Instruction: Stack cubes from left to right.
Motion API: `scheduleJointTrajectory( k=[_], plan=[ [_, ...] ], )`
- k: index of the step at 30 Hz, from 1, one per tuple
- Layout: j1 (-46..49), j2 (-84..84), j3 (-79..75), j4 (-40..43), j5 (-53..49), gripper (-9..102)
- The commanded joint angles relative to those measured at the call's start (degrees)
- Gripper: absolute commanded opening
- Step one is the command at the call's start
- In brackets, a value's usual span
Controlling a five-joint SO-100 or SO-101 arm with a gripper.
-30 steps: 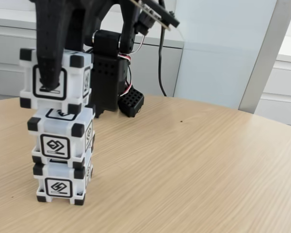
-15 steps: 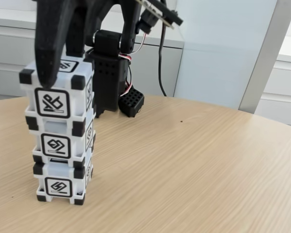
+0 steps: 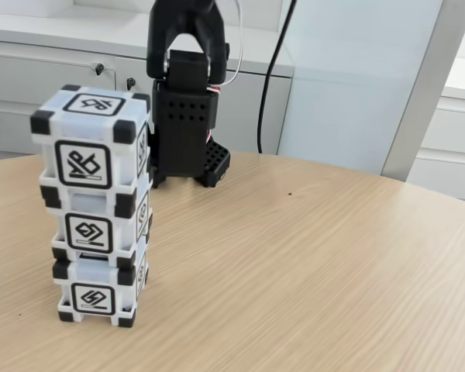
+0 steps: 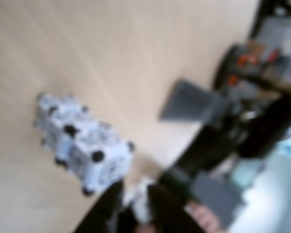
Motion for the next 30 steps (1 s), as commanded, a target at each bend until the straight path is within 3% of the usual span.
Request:
scheduleJointTrajectory(
  k=[1, 15, 25, 30],
  plan=[
    [-3.43, 5.89, -1.76, 4.31, -2.11, 0],
    [-23.12, 20.92, 2.46, 3.43, -4.22, 0],
    [-22.41, 26.63, 37.53, -19.69, -4.57, 0],
    [-22.41, 28.04, 53.44, -27.25, -2.99, 0]
  ],
)
